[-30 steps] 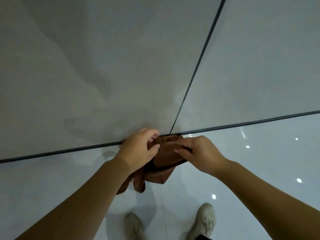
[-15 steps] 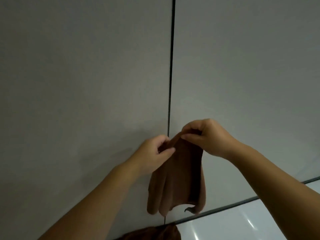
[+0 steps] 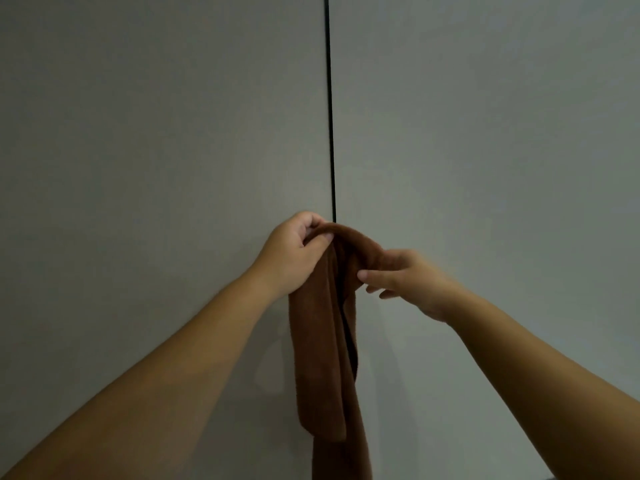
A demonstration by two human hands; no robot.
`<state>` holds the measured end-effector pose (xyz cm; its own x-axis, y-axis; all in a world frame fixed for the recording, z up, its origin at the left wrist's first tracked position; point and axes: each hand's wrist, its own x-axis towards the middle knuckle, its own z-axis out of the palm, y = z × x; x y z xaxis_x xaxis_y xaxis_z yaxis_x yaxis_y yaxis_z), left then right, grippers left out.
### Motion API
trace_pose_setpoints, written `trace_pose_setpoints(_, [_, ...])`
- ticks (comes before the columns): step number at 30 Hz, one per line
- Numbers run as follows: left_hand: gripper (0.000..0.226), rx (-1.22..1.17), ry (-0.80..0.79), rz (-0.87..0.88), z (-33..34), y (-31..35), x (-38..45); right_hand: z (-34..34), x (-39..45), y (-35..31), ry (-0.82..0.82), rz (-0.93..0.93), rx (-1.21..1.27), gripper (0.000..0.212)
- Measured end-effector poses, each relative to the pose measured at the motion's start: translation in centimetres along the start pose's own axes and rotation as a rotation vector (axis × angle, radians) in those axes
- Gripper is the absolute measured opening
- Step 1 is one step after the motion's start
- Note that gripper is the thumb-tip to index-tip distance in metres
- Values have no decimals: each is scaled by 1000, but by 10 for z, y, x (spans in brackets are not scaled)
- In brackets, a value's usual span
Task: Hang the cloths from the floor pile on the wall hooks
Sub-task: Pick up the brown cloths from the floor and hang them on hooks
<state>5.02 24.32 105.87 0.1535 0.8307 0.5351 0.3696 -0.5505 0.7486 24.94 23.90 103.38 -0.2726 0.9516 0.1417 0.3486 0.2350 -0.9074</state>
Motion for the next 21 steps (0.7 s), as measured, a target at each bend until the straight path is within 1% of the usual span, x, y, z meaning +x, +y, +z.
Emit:
trace_pose_setpoints(2, [16,28,18,11,-6,7,-3,13,-3,-1,-28,0,76,21])
trace_pose_setpoints(4, [12,46,42,10,-12,12,-6,27,-4,-2,-31,-4,97,19])
trace_pose_setpoints(5, [12,56,52,7,-15,14,-8,34,-4,-2,-13,-10,91,16])
trace_pose_setpoints(7, [13,69,58,-4,-21,16,-12,45,-4,-5,84,-41,110,11])
trace_pose_setpoints(9, [14,81,67,-18,-29,17,-16,48,-5,-12,182,-77,207,16])
trace_pose_setpoints(11, [12,115,49,-59,-38,18,-20,46,-6,-24,194,-116,295,19])
trace_pose_setpoints(12, [10,150,29,-88,-42,17,-21,44,-6,-30,182,-145,293,19])
trace_pose_setpoints(14, [2,178,-23,-150,-48,16,-24,41,-4,-44,157,-206,204,20])
trace_pose_setpoints(18, [11,-79,-89,-223,-47,22,-28,41,-1,-70,115,-284,10,22])
trace_pose_setpoints(20, [13,-154,-65,-222,-43,26,-29,41,-1,-78,113,-308,-53,23])
trace_pose_setpoints(21, [14,-174,-24,-219,-41,27,-27,40,-1,-80,119,-313,-69,23])
